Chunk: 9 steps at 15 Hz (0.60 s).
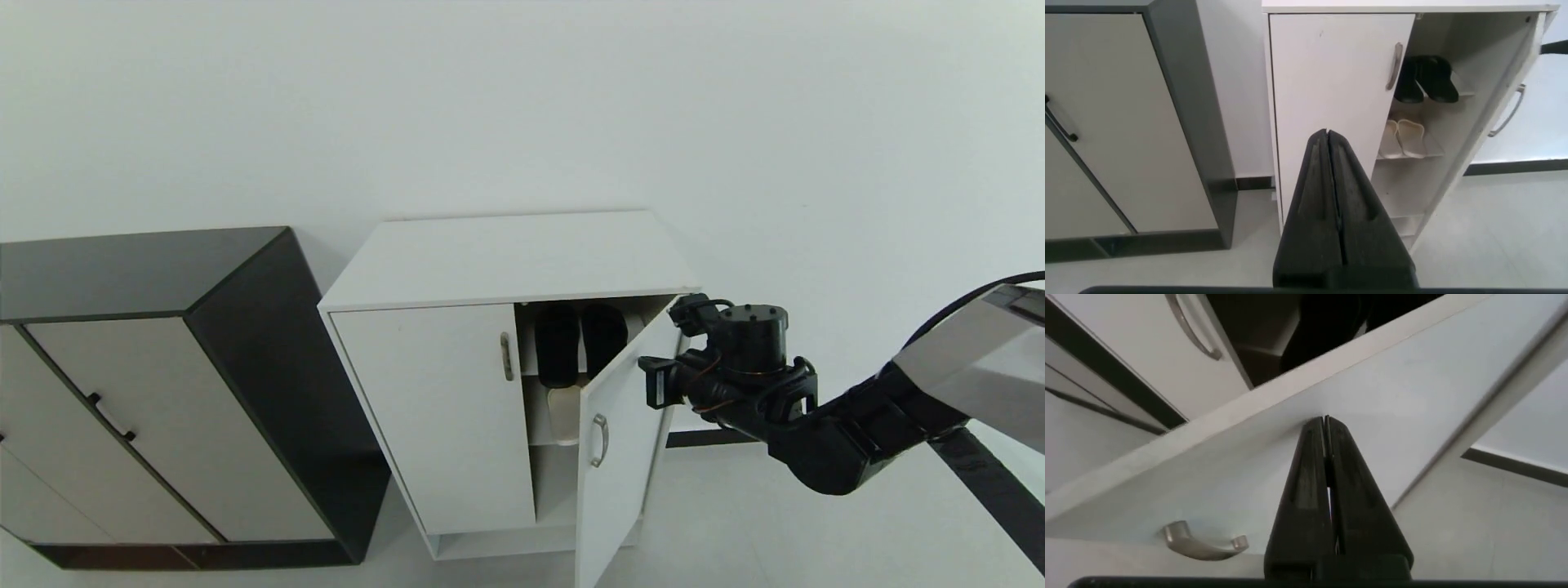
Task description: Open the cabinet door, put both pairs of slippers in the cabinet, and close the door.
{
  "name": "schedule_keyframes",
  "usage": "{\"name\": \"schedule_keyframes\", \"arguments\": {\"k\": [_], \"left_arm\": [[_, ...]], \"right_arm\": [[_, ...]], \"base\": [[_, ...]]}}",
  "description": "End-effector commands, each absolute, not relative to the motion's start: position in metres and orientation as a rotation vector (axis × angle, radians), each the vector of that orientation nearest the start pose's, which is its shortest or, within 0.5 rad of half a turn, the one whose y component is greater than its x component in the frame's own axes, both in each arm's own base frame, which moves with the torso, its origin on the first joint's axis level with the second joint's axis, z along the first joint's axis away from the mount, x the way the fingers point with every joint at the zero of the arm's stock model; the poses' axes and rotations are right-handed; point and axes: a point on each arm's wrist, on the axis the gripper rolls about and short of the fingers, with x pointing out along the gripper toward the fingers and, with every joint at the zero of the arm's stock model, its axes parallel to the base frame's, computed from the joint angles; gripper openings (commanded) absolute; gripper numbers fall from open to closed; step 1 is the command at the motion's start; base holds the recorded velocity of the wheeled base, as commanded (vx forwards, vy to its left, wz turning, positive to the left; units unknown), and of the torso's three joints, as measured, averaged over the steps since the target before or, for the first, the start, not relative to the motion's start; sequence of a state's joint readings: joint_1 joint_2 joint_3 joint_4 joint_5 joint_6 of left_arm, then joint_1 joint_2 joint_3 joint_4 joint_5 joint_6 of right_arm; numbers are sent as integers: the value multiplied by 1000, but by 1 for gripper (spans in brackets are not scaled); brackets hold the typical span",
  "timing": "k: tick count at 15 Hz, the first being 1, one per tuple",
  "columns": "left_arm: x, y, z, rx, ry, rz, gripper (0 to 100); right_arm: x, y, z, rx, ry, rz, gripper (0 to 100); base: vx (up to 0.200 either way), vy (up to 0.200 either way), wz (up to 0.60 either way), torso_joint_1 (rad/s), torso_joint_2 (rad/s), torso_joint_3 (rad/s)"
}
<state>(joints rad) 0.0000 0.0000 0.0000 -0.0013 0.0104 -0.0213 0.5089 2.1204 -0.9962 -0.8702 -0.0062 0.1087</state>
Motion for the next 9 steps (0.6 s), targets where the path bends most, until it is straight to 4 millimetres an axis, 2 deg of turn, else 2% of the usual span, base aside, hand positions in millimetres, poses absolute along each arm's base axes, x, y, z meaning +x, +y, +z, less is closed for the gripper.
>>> {"name": "schedule_keyframes", "arguments": {"k": [1, 6, 9], "left_arm": [[-23, 0, 76, -21, -2, 11, 0], [-23, 0, 76, -21, -2, 11, 0], [-23, 0, 76, -21, -2, 11, 0]], "right_arm": [[363, 202, 95, 41, 274, 486, 0], [401, 202, 83, 53, 238, 448, 0], [413, 201, 75, 55, 240, 432, 0]], "base": [[0, 0, 0, 0, 0, 0], [0, 0, 0, 0, 0, 0], [0, 0, 0, 0, 0, 0]]}}
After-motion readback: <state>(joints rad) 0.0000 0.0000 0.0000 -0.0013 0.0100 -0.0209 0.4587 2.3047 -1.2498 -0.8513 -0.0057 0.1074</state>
